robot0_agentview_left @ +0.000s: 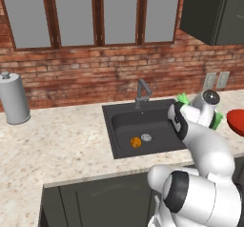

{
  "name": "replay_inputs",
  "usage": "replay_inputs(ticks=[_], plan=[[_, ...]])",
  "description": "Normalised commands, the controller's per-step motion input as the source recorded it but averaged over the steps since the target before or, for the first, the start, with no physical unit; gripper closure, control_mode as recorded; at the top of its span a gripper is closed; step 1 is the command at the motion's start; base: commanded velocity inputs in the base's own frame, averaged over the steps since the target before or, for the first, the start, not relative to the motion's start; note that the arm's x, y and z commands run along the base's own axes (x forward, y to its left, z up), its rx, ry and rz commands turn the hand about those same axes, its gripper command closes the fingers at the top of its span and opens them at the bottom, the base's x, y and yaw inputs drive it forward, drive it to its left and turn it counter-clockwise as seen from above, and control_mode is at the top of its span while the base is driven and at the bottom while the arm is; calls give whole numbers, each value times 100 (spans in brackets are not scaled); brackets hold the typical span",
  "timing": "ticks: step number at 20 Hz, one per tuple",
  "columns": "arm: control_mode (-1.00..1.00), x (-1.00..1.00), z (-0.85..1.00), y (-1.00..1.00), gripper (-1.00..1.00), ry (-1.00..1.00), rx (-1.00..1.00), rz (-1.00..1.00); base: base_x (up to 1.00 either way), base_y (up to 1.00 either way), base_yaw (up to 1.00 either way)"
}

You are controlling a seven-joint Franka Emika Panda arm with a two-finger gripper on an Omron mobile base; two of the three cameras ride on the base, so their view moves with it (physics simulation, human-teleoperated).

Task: Remove the corn and orange from the sink. Then move the bowl and cup from the counter to the sink for washing.

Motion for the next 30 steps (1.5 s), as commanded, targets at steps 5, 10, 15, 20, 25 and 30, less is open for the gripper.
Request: replay_inputs(ticks=[5, 10, 15, 20, 25, 30], plan=[[-100, -25, 47, -10, 100, 16, 5, 0, 0, 0, 0], [-100, -34, 38, -2, 100, 2, 5, 0, 0, 0, 0], [-100, -38, 27, 1, 100, 0, 6, 0, 0, 0, 0], [-100, -29, 25, 8, 100, 0, 0, 0, 0, 0, 0], [-100, -27, 24, 10, 100, 0, 0, 0, 0, 0, 0], [-100, -30, 18, 7, 100, 0, 0, 0, 0, 0, 0]])
